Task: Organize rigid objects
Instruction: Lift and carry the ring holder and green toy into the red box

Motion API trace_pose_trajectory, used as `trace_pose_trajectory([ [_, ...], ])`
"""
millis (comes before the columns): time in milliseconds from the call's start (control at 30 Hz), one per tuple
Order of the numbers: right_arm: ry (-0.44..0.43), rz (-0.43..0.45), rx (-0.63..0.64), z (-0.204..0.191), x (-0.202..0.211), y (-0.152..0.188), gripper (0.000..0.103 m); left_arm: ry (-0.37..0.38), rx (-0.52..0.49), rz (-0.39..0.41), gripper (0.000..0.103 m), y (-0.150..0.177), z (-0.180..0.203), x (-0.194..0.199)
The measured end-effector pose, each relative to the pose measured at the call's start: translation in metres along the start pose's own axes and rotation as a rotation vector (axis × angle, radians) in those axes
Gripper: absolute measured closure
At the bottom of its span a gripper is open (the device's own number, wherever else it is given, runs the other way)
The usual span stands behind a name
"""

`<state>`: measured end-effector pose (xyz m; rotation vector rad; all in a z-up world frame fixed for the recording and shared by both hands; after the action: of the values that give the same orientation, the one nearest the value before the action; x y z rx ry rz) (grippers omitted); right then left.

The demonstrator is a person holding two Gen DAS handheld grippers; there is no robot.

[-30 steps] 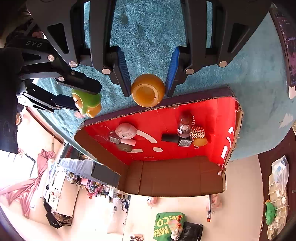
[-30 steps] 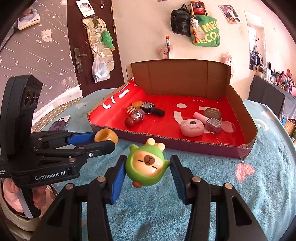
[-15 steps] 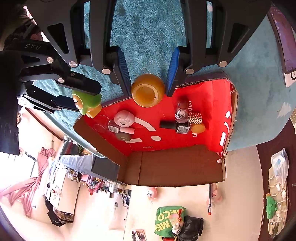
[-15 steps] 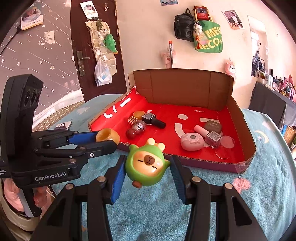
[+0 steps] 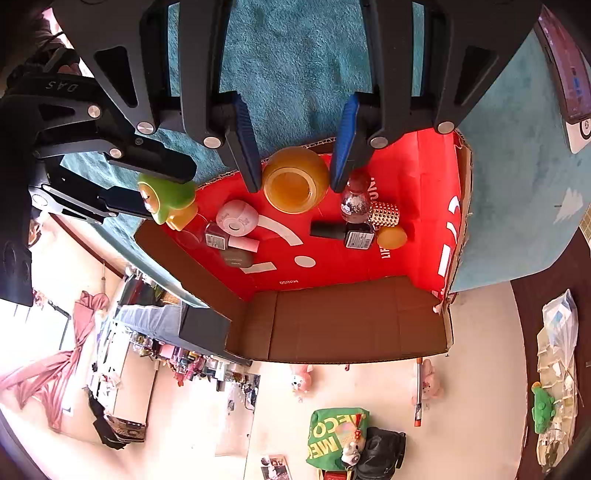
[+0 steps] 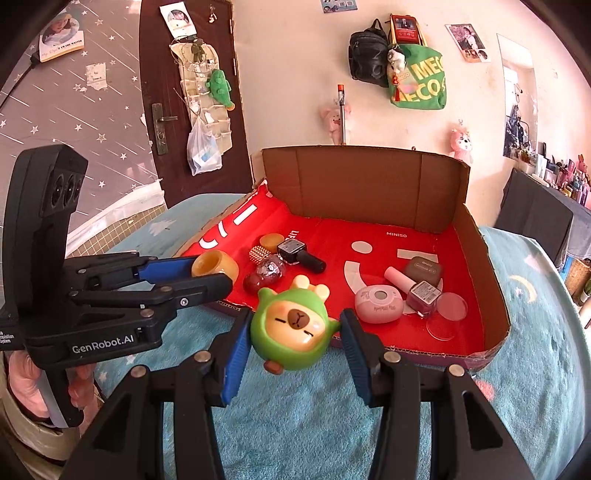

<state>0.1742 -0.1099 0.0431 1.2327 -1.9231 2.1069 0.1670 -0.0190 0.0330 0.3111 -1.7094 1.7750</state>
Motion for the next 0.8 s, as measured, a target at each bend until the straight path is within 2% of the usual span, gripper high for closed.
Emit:
trace_pose_trajectory([
  [433, -0.001, -0.019, -0.015, 0.011, -0.017, -0.009, 0.052, 0.007, 0.010, -0.025, 0.067, -0.006, -0.010, -0.020],
  [800, -0.014, -0.060, -0.042, 0.021, -0.037, -0.007, 0.052, 0.031, 0.013, -0.088, 0.067, 0.001, -0.013, -0.042],
])
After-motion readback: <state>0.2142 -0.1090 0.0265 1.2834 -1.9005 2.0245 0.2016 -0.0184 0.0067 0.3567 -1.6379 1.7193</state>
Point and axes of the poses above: each gripper's, at about its wrist camera, not at the fingertips, and x roughly against the way its jaws point, z to its right, y to its underside, the point moved 9 cm from there along -x, roughly the way its jaws point, and after that the axes turned 2 degrees about z, right-handed, at the moved point
